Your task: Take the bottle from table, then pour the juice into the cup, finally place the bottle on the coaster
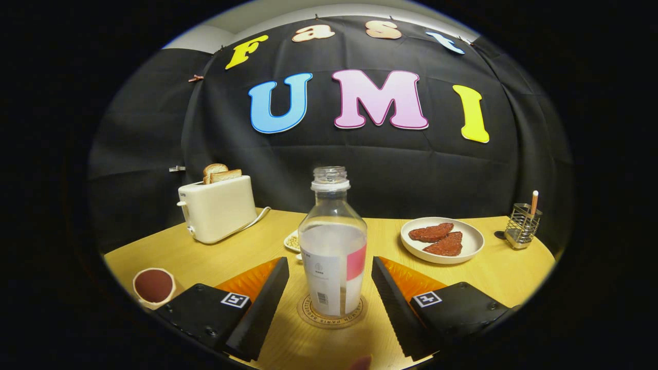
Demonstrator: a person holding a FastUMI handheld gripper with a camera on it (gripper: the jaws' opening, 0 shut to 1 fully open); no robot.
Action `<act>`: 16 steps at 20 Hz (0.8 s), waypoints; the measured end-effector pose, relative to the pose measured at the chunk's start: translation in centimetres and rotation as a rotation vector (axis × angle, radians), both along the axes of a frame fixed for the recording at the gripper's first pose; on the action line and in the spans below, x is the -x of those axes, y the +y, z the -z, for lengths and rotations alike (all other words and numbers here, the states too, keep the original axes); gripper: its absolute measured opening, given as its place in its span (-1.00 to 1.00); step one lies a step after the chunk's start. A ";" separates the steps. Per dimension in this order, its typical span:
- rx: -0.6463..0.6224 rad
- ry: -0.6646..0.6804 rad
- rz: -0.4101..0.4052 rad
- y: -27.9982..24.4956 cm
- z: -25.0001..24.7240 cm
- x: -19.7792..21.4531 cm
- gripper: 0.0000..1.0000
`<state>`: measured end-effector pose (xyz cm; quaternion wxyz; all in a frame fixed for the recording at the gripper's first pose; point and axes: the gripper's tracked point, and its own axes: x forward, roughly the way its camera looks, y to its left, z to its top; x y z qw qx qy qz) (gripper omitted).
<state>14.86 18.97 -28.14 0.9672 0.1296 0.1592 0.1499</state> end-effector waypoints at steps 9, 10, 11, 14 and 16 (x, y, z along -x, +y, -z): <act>0.048 -0.055 0.096 -5.1 -10.0 5.6 0.97; 0.066 -0.059 0.107 -5.5 -11.2 6.2 0.97; 0.087 -0.063 0.113 -6.0 -12.2 6.7 0.97; 0.141 -0.080 0.137 -7.6 -15.7 8.2 0.97; 0.148 -0.096 0.152 -8.1 -18.0 8.9 0.95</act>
